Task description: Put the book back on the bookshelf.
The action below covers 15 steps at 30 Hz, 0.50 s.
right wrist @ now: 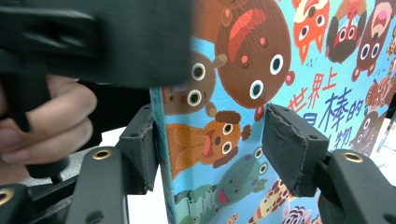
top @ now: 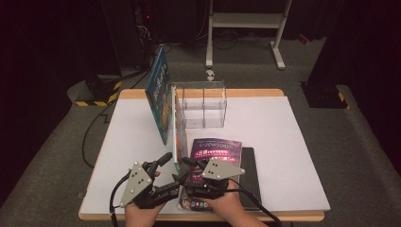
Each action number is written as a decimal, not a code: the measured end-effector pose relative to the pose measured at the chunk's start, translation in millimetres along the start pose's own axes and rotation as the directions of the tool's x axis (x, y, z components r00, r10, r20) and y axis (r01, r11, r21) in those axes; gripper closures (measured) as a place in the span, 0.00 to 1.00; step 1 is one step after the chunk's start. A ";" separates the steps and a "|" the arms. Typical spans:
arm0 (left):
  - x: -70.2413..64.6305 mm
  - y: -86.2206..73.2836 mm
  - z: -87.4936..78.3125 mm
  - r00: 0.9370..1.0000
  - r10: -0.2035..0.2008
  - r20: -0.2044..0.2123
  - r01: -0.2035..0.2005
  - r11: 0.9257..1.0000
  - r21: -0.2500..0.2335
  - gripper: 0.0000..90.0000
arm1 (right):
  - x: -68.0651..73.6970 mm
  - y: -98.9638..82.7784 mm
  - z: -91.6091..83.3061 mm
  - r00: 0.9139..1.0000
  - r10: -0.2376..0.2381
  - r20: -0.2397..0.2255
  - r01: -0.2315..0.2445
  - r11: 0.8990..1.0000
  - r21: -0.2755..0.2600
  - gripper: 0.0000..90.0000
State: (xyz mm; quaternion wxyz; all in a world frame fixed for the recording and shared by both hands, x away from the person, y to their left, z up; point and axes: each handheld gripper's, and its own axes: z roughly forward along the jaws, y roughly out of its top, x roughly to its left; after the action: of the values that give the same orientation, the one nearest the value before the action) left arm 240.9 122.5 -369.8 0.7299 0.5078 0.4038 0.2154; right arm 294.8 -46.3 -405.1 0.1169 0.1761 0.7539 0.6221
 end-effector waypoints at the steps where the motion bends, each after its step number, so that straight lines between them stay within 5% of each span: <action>1: -0.1 -1.1 2.7 1.000 0.005 -0.014 -0.005 1.000 0.000 0.40 | 0.2 0.1 0.1 1.000 0.000 0.000 0.000 1.000 0.001 0.44; 9: -0.1 -3.4 7.1 0.999 0.036 -0.039 -0.037 0.999 -0.006 0.50 | 0.2 -0.5 -4.6 1.000 -0.005 0.000 0.005 1.000 0.009 0.45; 15: 4.6 -0.6 4.9 0.999 0.035 -0.035 -0.036 0.999 -0.002 0.48 | -3.1 -5.6 -30.2 1.000 0.005 -0.015 -0.005 1.000 0.005 0.43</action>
State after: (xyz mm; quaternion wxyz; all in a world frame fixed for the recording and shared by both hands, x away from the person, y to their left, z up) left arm 247.6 122.8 -371.3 0.7197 0.5100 0.4069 0.2377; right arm 285.0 -75.6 -404.7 0.1093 0.1734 0.7558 0.6219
